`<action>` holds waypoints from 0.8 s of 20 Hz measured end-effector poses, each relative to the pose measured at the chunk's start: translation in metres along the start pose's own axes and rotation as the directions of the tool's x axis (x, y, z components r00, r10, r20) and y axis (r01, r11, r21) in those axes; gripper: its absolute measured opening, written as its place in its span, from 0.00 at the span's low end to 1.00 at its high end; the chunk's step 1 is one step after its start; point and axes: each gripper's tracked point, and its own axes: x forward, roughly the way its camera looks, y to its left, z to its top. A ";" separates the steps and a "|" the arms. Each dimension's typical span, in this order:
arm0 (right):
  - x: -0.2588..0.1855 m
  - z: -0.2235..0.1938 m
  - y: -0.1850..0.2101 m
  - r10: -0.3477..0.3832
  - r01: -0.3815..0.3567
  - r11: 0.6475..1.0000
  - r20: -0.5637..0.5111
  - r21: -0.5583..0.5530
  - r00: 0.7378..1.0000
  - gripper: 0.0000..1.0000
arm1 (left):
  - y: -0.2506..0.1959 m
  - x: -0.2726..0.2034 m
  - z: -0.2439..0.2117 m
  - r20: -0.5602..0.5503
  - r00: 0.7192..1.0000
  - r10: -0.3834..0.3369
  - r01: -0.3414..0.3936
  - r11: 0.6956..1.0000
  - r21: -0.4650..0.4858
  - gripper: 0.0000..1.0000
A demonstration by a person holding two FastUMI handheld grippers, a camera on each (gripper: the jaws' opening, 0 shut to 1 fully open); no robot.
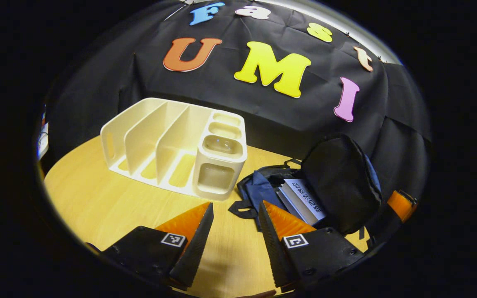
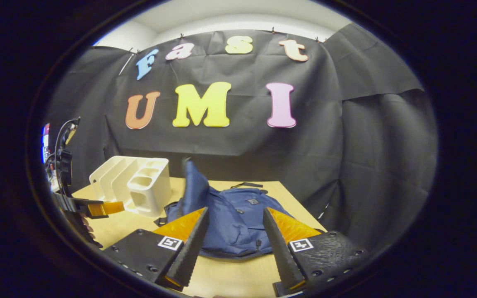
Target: Open the schoolbag, grab two books from the bookshelf and put them into the schoolbag.
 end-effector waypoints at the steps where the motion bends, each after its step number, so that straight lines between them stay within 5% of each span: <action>1: -0.010 0.006 -0.005 -0.011 0.010 1.000 0.036 0.024 0.999 0.78 | 0.001 -0.009 0.002 0.013 1.000 0.004 -0.004 1.000 0.021 0.71; 7: -0.064 0.008 -0.006 -0.012 0.003 0.998 0.143 0.064 0.990 0.81 | -0.001 -0.066 0.032 0.163 0.987 0.002 -0.025 0.990 0.139 0.73; 12: -0.102 0.019 0.008 -0.004 0.001 1.000 0.210 0.015 0.978 0.95 | 0.015 -0.111 0.058 0.293 0.955 0.048 -0.123 0.962 0.242 0.87; 14: -0.109 0.025 0.011 -0.024 0.025 1.000 0.236 0.000 0.971 0.96 | 0.021 -0.123 0.061 0.319 0.946 0.060 -0.147 0.955 0.259 1.00; 16: -0.112 0.027 0.019 -0.028 0.029 1.000 0.239 -0.002 0.971 0.96 | 0.026 -0.131 0.062 0.320 0.945 0.063 -0.151 0.954 0.260 1.00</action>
